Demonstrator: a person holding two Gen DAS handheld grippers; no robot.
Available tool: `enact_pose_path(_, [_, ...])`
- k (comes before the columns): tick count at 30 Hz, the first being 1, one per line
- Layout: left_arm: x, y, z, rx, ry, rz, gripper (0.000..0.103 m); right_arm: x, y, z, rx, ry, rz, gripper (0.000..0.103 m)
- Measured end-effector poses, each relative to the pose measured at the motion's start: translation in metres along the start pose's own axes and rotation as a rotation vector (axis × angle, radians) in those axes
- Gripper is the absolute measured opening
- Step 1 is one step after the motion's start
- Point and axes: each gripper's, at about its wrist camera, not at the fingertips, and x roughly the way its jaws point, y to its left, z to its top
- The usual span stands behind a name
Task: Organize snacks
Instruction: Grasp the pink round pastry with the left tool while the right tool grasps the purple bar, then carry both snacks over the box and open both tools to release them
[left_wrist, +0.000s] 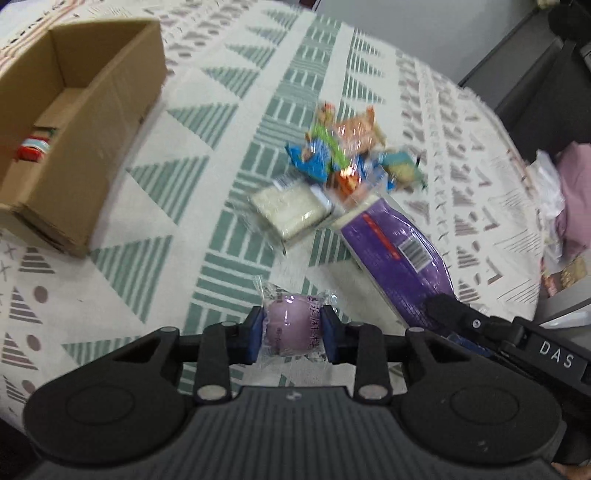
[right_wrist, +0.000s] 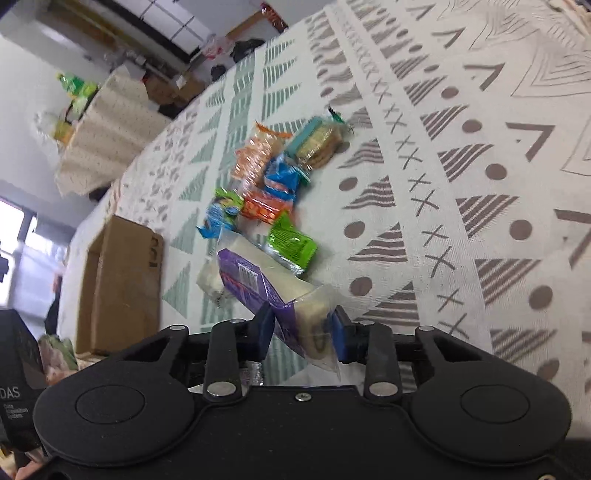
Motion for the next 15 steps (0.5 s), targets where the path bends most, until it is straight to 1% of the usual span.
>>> enact_pose_path(6, [-0.035, 0.007, 0.002, -0.011, -0.072, -0.027, 0.032, -0.024, 0.019, -0.008, 0.011, -0.075, 0.021, 0.027])
enact_pose_path(9, [-0.053, 0.012, 0.001, -0.014, -0.112, -0.022, 0.032, -0.036, 0.029, -0.014, 0.013, -0.108, 0.033, 0.026])
enact_pose_path(15, [-0.094, 0.025, -0.002, -0.051, -0.19, -0.019, 0.032, -0.055, 0.05, -0.024, -0.005, -0.17, 0.07, 0.025])
